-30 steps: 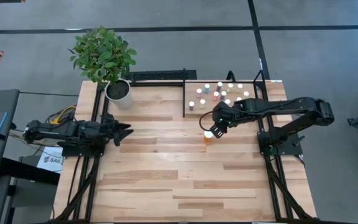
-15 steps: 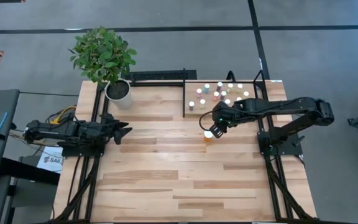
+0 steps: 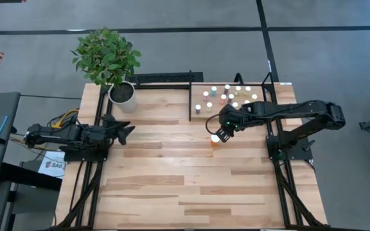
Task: Pick and place medicine bottles onto shelf by color
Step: Put the orange pill bottle on the shelf
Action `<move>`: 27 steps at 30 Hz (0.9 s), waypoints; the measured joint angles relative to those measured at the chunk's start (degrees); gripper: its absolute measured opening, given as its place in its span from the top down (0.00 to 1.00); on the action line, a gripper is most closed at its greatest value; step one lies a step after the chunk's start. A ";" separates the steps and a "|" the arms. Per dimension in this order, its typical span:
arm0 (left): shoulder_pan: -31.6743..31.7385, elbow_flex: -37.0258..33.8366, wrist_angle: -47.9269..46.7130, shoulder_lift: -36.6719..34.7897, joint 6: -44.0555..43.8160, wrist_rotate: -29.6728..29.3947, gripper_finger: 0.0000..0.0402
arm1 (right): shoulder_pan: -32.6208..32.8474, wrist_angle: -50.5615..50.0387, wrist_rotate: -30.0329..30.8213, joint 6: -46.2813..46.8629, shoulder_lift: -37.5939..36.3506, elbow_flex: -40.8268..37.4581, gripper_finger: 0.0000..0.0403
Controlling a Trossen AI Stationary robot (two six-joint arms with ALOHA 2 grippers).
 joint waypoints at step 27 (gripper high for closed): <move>0.00 -0.02 -0.20 0.00 1.55 2.29 0.48 | 0.85 20.86 -1.57 2.22 0.00 0.04 0.56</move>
